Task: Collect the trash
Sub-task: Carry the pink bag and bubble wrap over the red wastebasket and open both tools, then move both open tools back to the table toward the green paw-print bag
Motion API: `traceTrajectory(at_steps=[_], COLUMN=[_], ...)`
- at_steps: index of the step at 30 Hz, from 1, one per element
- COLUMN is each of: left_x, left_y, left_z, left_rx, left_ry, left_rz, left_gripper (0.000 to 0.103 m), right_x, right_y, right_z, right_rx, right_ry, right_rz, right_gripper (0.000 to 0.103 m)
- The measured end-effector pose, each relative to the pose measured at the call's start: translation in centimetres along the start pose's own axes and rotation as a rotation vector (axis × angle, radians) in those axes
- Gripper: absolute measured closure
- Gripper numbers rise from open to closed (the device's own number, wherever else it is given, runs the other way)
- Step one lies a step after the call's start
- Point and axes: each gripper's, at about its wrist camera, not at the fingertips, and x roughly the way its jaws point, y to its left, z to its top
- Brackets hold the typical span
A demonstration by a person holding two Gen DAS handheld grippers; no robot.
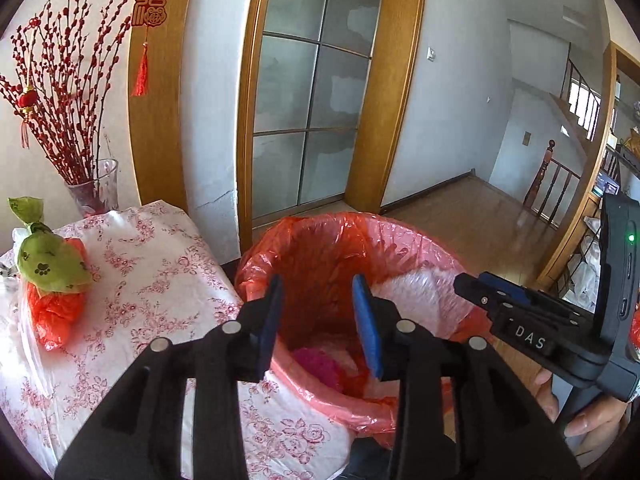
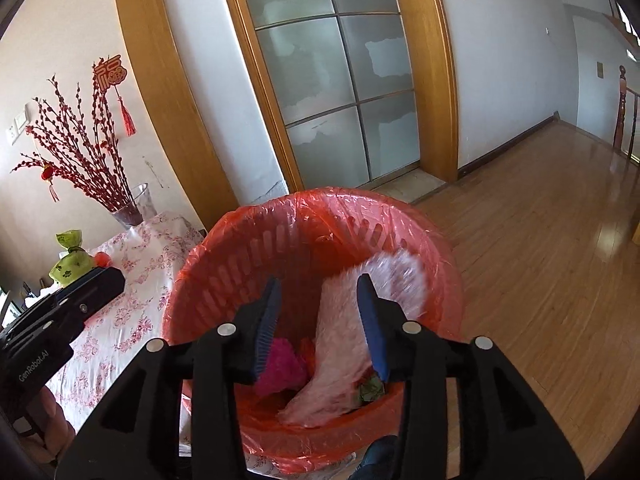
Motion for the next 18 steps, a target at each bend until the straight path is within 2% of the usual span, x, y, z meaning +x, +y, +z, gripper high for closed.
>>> traceTrajectory(at_steps=[3,4,6,11,18], left_x=[-1.2,-1.6,-2.5,-5.0,-9.1], left_y=[1.0,1.4,2.1,4.3,8.7], left_z=[-0.4,-0.5,-1.0,-2.1,-3.7], left_rx=[-0.011,-0.015,-0.022,-0.043,-0.078], left_ry=[-0.016,-0.020,-0.030,-0.046,-0.065], left_rz=[0.048,0.063,0.105,0.213,0.383], left_gripper=[0.052,0.051,0.042,0.036,0.029], right_x=[-0.3,-0.4,-0.7,-0.9,-0.8], right_y=[0.0,0.1,0.5,2.9,7.6], right_z=[-0.1,-0.2,-0.3,-0.6,-1.4], right_rx=[-0.009,-0.012,-0.022,-0.079,-0.153], right_ry=[-0.005,-0.007,-0.013,-0.014,-0.001], right_rz=[-0.012,-0.011,-0.006,0.011,0.087], right_gripper=[0.060,0.055,0.049,0.036,0.036])
